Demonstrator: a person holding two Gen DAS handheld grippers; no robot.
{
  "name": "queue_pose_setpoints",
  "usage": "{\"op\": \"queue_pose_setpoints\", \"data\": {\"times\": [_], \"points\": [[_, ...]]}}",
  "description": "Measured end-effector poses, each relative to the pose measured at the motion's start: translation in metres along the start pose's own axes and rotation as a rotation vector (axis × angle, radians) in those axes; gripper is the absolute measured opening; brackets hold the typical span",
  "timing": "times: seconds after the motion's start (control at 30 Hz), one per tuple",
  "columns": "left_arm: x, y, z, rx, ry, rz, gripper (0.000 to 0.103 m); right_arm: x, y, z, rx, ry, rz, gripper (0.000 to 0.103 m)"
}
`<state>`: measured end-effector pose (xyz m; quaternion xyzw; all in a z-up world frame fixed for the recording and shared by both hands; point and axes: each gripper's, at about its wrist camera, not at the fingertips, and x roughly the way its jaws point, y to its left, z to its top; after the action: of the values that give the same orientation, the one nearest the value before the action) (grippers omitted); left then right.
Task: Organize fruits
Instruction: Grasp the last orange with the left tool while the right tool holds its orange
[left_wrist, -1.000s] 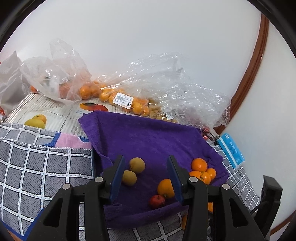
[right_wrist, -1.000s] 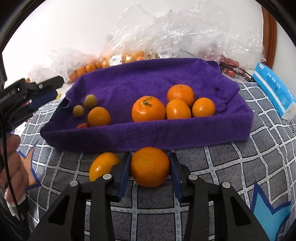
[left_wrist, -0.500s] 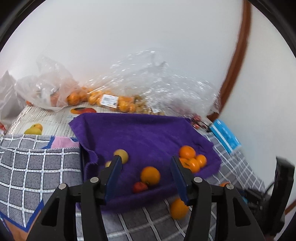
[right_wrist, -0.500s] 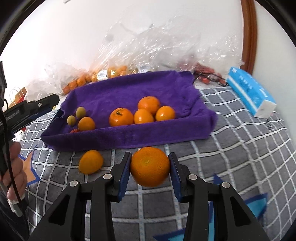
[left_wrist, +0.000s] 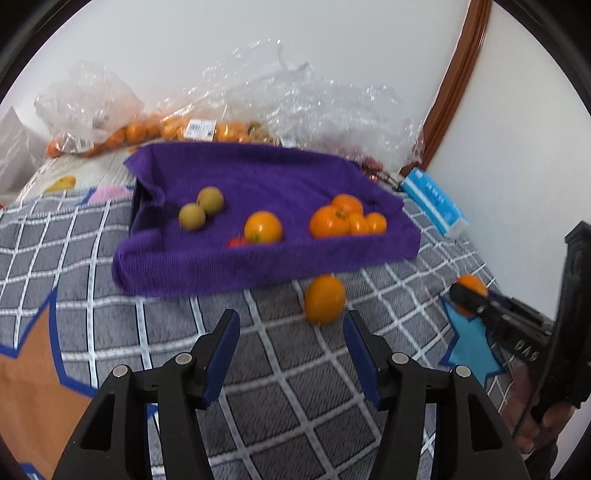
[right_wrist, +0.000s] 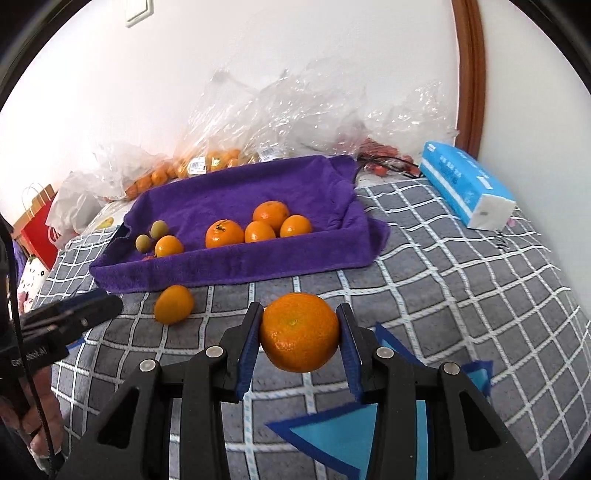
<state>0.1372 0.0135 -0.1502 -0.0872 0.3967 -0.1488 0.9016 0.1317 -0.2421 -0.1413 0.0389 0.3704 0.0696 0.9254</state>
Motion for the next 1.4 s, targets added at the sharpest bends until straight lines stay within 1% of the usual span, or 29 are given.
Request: {"op": "queue_pose_setpoints", "data": {"times": [0.07,0.27,0.33,0.4,0.5,0.6,0.67,0.7,0.73,0.97,1.13,1.4], "points": [[0.002,-0.004,-0.003,0.014,0.009,0.012,0.056,-0.004,-0.003,-0.003,0.010,-0.007,-0.005,0.040],[0.012,-0.026,0.003,0.067,0.012,0.002,0.056,-0.009,-0.005,-0.009,-0.006,-0.017,-0.015,0.040],[0.021,-0.031,0.005,0.068,0.033,0.014,0.056,-0.010,-0.008,-0.010,-0.009,-0.015,-0.010,0.040],[0.030,-0.033,0.007,0.060,0.050,0.009,0.056,-0.011,-0.010,-0.012,-0.014,-0.010,-0.005,0.040],[0.041,-0.036,0.010,0.061,0.069,0.028,0.055,-0.009,-0.019,-0.016,-0.001,0.013,0.012,0.040],[0.050,-0.037,0.012,0.057,0.100,0.011,0.050,-0.005,-0.025,-0.019,0.012,0.030,0.007,0.040],[0.055,-0.038,0.013,0.053,0.111,0.010,0.040,-0.002,-0.027,-0.020,0.018,0.035,-0.001,0.040],[0.056,-0.039,0.013,0.055,0.115,0.015,0.037,-0.001,-0.028,-0.020,0.020,0.037,-0.002,0.040],[0.058,-0.040,0.012,0.059,0.115,0.021,0.032,0.000,-0.028,-0.020,0.022,0.038,-0.001,0.040],[0.054,-0.039,0.009,0.060,0.105,0.000,0.031,0.004,-0.023,-0.020,0.012,0.050,0.007,0.040],[0.040,-0.035,0.007,0.042,0.092,-0.003,0.031,0.002,-0.018,-0.019,0.006,0.042,0.014,0.040],[0.014,-0.018,0.001,-0.032,0.057,-0.007,0.031,-0.004,-0.010,-0.016,-0.005,0.031,0.016,0.040]]}}
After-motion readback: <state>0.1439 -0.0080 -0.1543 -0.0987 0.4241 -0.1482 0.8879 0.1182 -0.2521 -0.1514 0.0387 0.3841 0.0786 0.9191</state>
